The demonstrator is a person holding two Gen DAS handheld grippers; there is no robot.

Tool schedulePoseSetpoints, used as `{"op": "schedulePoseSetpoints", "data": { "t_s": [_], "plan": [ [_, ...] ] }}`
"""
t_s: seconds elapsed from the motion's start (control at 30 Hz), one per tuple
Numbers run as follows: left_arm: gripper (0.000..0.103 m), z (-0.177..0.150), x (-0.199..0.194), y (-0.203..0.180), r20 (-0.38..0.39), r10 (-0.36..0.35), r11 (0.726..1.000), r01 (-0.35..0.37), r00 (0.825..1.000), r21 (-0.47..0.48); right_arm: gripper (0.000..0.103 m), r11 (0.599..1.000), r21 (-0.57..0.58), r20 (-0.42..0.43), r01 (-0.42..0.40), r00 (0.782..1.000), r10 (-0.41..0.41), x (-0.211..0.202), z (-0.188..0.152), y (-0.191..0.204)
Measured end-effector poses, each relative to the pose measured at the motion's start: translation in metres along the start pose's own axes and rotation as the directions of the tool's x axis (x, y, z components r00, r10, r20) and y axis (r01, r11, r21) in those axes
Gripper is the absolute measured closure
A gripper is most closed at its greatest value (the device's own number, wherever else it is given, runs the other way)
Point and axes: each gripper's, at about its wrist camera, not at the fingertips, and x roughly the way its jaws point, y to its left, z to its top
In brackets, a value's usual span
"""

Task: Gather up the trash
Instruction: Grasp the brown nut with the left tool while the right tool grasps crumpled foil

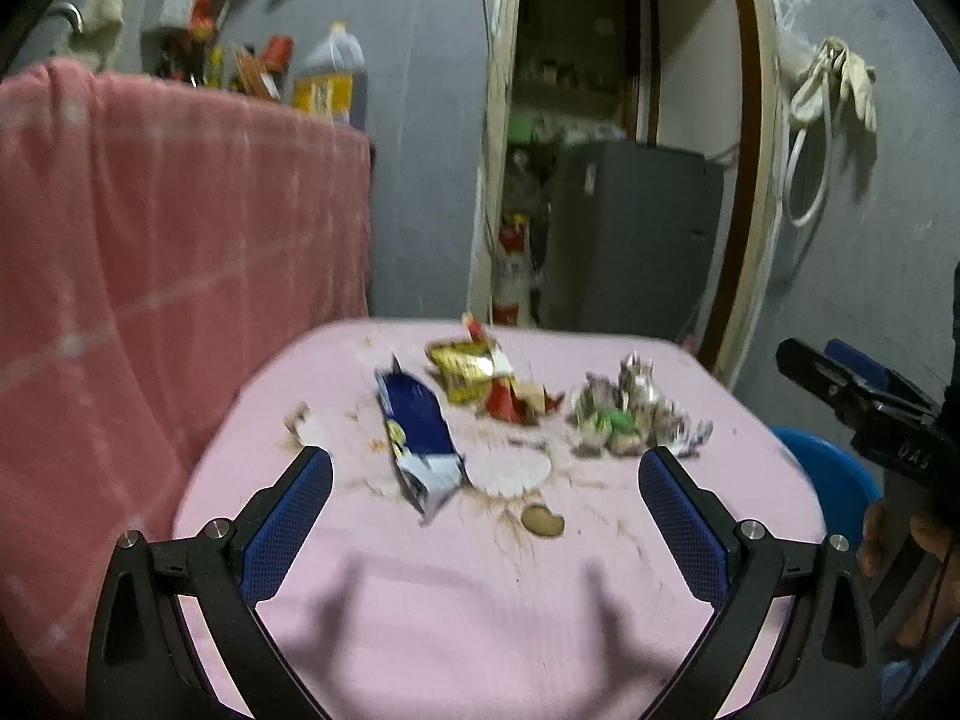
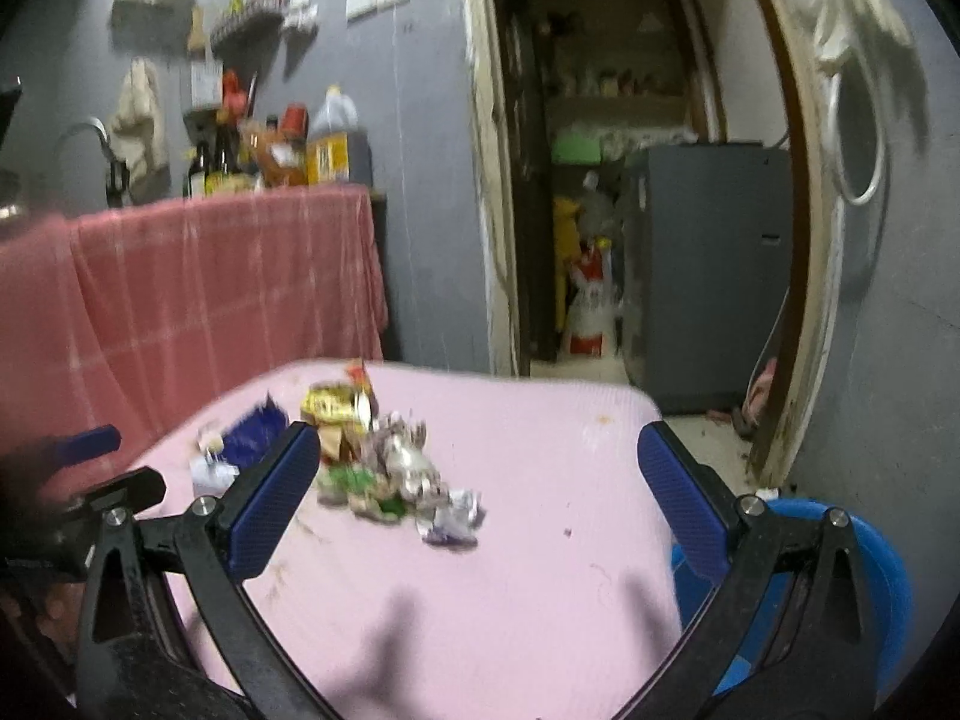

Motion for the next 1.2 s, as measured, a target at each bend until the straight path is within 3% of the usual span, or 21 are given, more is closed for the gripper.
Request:
{"op": "schedulePoseSetpoints", "data": {
  "t_s": [0.07, 0.2, 0.37, 0.5, 0.7, 0.9, 1.1, 1.2],
  "plan": [
    [0.007, -0.002, 0.007, -0.001, -0.038, -0.014, 1.000, 0.014, 0.999, -0.001, 0.000, 1.000, 0.001, -0.046, -0.019, 0.999, 0.019, 0.009, -0.005, 0.000],
    [0.025, -0.004, 0.018, 0.000, -0.107, -0.056, 0.998, 0.056, 0.993, -0.004, 0.002, 0.999, 0.016, -0.129, -0.047, 0.990, 0.048, 0.024, -0.012, 0.000],
    [0.050, -0.008, 0.034, -0.001, -0.210, -0.121, 0.993, 0.120, 0.970, -0.018, 0.027, 0.997, 0.015, -0.223, -0.075, 0.972, 0.076, 0.040, -0.020, 0.001],
    [0.066, -0.010, 0.044, -0.002, -0.279, -0.176, 0.984, 0.174, 0.944, -0.030, 0.036, 0.995, 0.023, -0.285, -0.101, 0.953, 0.103, 0.052, -0.027, 0.001],
    [0.074, -0.012, 0.050, -0.002, -0.312, -0.206, 0.978, 0.202, 0.927, -0.047, 0.045, 0.993, 0.009, -0.354, -0.114, 0.929, 0.110, 0.068, -0.031, 0.010],
    [0.078, -0.011, 0.050, 0.003, -0.326, -0.226, 0.974, 0.210, 0.918, -0.085, 0.047, 0.995, 0.010, -0.363, -0.098, 0.927, 0.095, 0.078, -0.028, 0.011],
    [0.088, -0.011, 0.049, 0.001, -0.333, -0.219, 0.976, 0.206, 0.917, -0.076, 0.072, 0.994, 0.062, -0.380, -0.095, 0.918, 0.111, 0.086, -0.030, 0.001],
    [0.089, -0.012, 0.051, -0.002, -0.330, -0.203, 0.979, 0.196, 0.922, -0.054, 0.074, 0.993, 0.071, -0.369, -0.098, 0.922, 0.117, 0.083, -0.030, -0.001]
  ]
}}
